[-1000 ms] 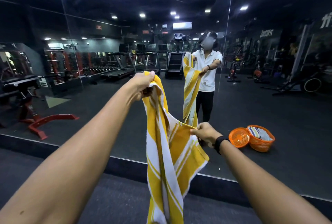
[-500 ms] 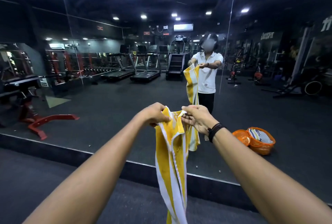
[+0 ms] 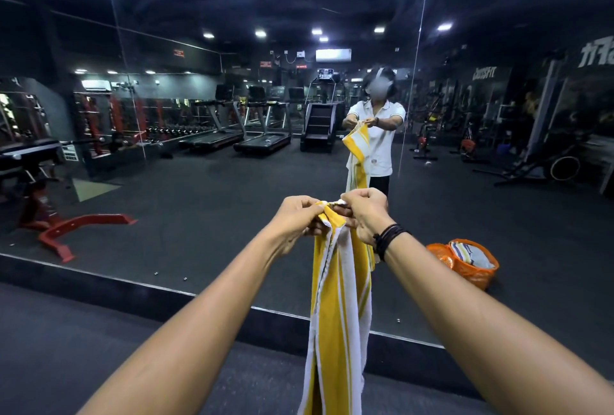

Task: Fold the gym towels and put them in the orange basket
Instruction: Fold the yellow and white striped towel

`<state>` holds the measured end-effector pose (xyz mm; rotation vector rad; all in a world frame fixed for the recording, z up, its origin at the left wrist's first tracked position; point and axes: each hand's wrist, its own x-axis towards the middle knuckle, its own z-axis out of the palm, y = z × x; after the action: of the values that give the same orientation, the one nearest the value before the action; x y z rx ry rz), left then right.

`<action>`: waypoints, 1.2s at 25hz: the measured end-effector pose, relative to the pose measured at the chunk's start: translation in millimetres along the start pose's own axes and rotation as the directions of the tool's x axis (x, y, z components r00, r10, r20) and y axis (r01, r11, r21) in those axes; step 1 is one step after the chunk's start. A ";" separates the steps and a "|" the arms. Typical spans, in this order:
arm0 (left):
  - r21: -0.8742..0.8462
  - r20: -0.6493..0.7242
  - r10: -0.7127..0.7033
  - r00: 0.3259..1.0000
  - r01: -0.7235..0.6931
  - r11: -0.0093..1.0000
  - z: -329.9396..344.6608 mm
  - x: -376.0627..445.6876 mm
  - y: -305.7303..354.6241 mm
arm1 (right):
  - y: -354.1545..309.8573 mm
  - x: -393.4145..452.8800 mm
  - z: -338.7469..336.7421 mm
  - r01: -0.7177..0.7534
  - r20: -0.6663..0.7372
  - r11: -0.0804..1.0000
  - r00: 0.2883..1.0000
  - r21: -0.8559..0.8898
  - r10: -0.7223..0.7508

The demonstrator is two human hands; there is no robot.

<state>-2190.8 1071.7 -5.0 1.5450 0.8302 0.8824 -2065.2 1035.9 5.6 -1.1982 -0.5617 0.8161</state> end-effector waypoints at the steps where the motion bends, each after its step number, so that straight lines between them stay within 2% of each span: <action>1: -0.030 -0.024 0.004 1.000 -0.005 1.000 1.9 0.3 -0.6 | 1.5 -0.3 1.0 0.015 -0.009 1.000 1.000 0.002 -0.015; 4: -0.192 0.021 -0.002 1.000 0.006 0.981 9.2 -5.6 -3.1 | 6.5 3.7 1.8 0.012 -0.005 0.999 1.000 0.048 -0.012; 5: -0.178 0.038 0.015 0.999 -0.008 0.984 10.4 -6.0 -6.0 | 8.7 4.5 2.0 -0.006 -0.002 0.998 1.000 0.059 0.006; 7: 0.061 -0.002 0.058 0.998 -0.057 0.997 10.9 -4.6 -10.7 | 10.9 2.4 2.7 -0.071 0.010 0.993 0.997 0.096 0.070; 9: 0.298 -0.066 0.109 0.992 -0.085 0.951 8.0 -1.2 -13.8 | 11.3 -2.6 1.3 -0.139 0.042 0.982 0.990 0.128 0.134; 11: 0.371 -0.082 0.126 0.989 -0.087 0.925 5.3 0.5 -12.0 | 9.7 -5.9 -1.7 -0.196 0.101 0.967 0.978 0.161 0.181; 12: 0.392 -0.100 0.132 0.986 -0.083 0.916 4.2 -0.5 -9.8 | 8.6 -6.8 -3.5 -0.213 0.136 0.969 0.971 0.123 0.197; 13: 0.428 -0.129 0.155 0.979 -0.086 0.900 3.4 -0.9 -7.2 | 7.7 -9.7 -5.3 -0.199 0.168 0.980 0.966 0.008 0.194; 15: 0.541 -0.144 0.250 0.958 -0.135 0.830 0.9 0.2 -0.8 | 9.8 -12.6 -9.7 -0.046 0.271 0.939 0.952 -0.340 0.145; 16: 0.581 -0.139 0.297 0.945 -0.165 0.797 -1.5 1.9 3.2 | 10.2 -11.6 -13.6 0.081 0.348 0.874 0.932 -0.480 0.105; 18: 0.606 -0.133 0.366 0.921 -0.217 0.765 -9.2 7.8 11.4 | 8.3 -5.1 -25.0 0.356 0.510 0.649 0.858 -0.673 0.058; 20: 0.611 -0.129 0.421 0.898 -0.263 0.747 -17.8 11.9 21.5 | 5.8 2.4 -35.0 0.506 0.604 0.428 0.787 -0.749 0.126; 22: 0.602 -0.147 0.475 0.868 -0.302 0.739 -25.9 14.3 31.9 | 7.6 12.5 -44.7 0.554 0.584 0.190 0.788 -0.811 0.193; 24: 0.597 -0.194 0.518 0.833 -0.319 0.736 -36.3 16.5 40.6 | 12.7 22.2 -59.0 0.489 0.471 -0.093 0.867 -0.867 0.166; 25: 0.594 -0.221 0.529 0.820 -0.317 0.740 -43.3 18.5 43.0 | 13.5 26.5 -67.0 0.443 0.429 -0.138 0.895 -0.886 0.121; 26: 0.598 -0.245 0.531 0.811 -0.305 0.741 -50.9 20.6 43.5 | 11.5 29.2 -75.3 0.431 0.425 -0.090 0.902 -0.898 0.077; 28: 0.628 -0.270 0.516 0.813 -0.257 0.734 -65.7 23.8 39.1 | 1.9 32.6 -87.7 0.460 0.450 0.178 0.888 -0.870 -0.095; 30: 0.683 -0.293 0.489 0.822 -0.178 0.708 -78.5 24.7 30.6 | -6.5 32.0 -92.2 0.519 0.411 0.423 0.852 -0.743 -0.324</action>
<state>-2246.9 1125.6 35.8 2.1789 1.2992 1.3767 -1974.4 1006.6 -15.8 -1.7376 -1.5030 0.1618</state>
